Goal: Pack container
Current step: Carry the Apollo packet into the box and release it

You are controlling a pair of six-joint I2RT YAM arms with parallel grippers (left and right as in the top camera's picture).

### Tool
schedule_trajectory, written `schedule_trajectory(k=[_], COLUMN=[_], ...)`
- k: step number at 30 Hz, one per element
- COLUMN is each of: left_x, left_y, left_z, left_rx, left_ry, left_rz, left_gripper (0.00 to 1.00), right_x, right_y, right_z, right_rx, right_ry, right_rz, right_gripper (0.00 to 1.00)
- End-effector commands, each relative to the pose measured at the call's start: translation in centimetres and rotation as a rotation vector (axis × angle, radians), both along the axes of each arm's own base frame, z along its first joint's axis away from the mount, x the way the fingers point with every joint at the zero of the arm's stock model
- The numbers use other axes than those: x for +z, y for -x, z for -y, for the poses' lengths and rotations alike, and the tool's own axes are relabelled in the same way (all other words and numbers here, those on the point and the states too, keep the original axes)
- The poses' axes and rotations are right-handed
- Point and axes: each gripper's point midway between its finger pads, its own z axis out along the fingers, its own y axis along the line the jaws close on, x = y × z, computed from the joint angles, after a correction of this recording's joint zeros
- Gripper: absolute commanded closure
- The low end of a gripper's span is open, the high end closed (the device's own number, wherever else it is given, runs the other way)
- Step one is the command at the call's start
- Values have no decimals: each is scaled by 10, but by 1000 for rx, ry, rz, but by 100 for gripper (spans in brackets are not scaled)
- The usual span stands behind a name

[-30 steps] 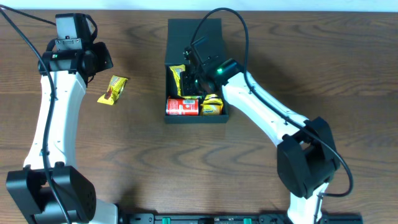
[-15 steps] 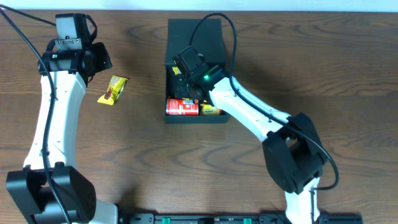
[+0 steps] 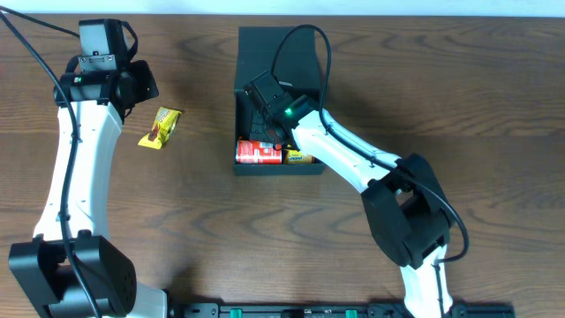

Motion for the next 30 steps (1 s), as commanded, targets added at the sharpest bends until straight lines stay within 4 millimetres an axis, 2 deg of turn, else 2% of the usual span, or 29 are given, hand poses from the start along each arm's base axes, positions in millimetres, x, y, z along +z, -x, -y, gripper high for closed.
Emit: schedule_trajectory(k=[1,7,17,20,21,22,23,28,30], left_x=[4,4,4,4,4,4,4,4,5], left_y=[0,0,0,0,0,0,0,-1,0], left_z=[-4,-4,-4,-4,-4,-4,-4,-5,-9], left_rx=[25,25,25,25,25,25,25,25,40], left_ry=[-7,-7,-7,-7,-7,-7,-7,-9,-29], left_rz=[8,8,7,7,7,7,7,10,9], left_gripper=[94,94,94,94,94,94,94,94,94], right_x=[0,0,-2,1,4,8,14,56,82], right_y=[-2,-3,-2,-5,-6,-8,-11,-24,-30], right_z=[-2,0,6,3,2,1,-1,-8,-6], right_rx=[13,188,221,220,219,219,221,261,257], right_ry=[20,99,146,137,134,131,128,135,148], right_rz=[17,67,73,85,90,96,104,161,186], right_gripper=[98,98,98,96,92,77,68,66,67])
